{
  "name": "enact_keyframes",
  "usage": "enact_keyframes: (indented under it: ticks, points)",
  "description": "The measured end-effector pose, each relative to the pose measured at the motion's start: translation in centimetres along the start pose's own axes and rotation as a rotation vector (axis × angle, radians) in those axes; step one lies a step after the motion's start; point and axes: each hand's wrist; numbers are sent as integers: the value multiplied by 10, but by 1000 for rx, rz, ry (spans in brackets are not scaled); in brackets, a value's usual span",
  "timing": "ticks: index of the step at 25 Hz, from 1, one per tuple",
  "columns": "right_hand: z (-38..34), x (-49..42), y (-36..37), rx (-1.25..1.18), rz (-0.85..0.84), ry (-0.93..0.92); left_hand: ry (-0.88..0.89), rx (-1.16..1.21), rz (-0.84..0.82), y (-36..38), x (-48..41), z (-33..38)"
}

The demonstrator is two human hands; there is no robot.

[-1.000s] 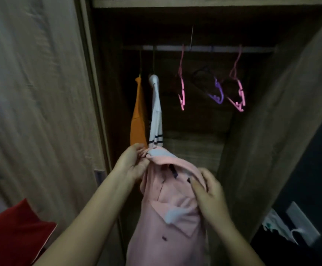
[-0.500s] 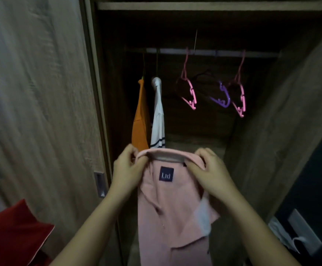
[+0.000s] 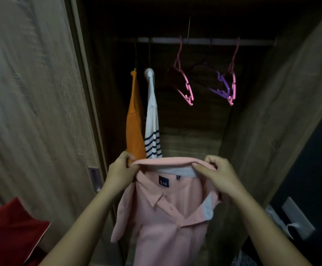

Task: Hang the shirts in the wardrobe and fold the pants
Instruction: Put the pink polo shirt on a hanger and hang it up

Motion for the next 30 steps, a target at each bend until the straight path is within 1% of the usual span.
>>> enact_keyframes:
  ticks: [1, 2, 3, 4, 5, 6, 7, 8, 9, 11, 13, 14, 16, 17, 19, 21, 23, 25, 26, 27, 29, 30]
  points:
    - [-2, 1, 0, 33, 22, -27, -66, 95, -35, 1, -2, 1]
    - [-4, 2, 0, 83, 47, -51, -99, 139, -59, 2, -5, 1]
    - [-4, 3, -1, 125, 79, -73, -98, 130, -73, 2, -6, 1]
    - [-2, 4, -2, 156, 111, -89, -51, 41, -79, 2, -6, 0]
    - [0, 5, -2, 177, 136, -92, 38, -141, -70, 2, -5, -2]
    - [3, 6, -1, 197, 153, -88, 151, -388, -28, 4, -2, -6]
    - [6, 8, 1, 216, 165, -82, 263, -575, 39, 6, 0, -10]
    - [9, 10, 3, 231, 187, -75, 347, -628, 125, 9, 1, -16]
    - [12, 11, 4, 235, 222, -67, 374, -567, 192, 11, 1, -20]
    - [15, 12, -1, 229, 303, -65, 260, -311, 220, 18, -1, -24]
    - [19, 13, -11, 278, 337, -59, 50, -98, 148, 24, -2, -26]
    - [24, 12, -18, 335, 341, -29, -27, -14, 119, 25, -3, -26]
    - [38, 11, -31, 474, 331, 102, -122, 106, 68, 25, -8, -24]
    - [46, 11, -35, 498, 293, 178, -168, 164, 21, 24, -11, -23]
    - [59, 13, -40, 440, 162, 272, -261, 282, -105, 26, -13, -24]
    - [64, 16, -42, 386, 42, 322, -321, 304, -196, 29, -11, -31]
    - [65, 18, -45, 338, -24, 362, -357, 327, -232, 30, -9, -35]
    - [65, 18, -48, 242, -21, 401, -419, 445, -255, 30, -8, -32]
    - [64, 19, -49, 153, -8, 414, -465, 550, -275, 31, -8, -29]
    - [64, 19, -48, 34, -8, 437, -528, 679, -305, 32, -8, -26]
    - [60, 20, -48, -306, -82, 535, -685, 912, -392, 30, -5, -22]
    - [57, 20, -50, -493, -136, 590, -749, 957, -449, 27, -5, -24]
Point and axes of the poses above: each hand's wrist, its own x-axis away from the middle knuckle, its own y-axis out of the palm, z = x × y
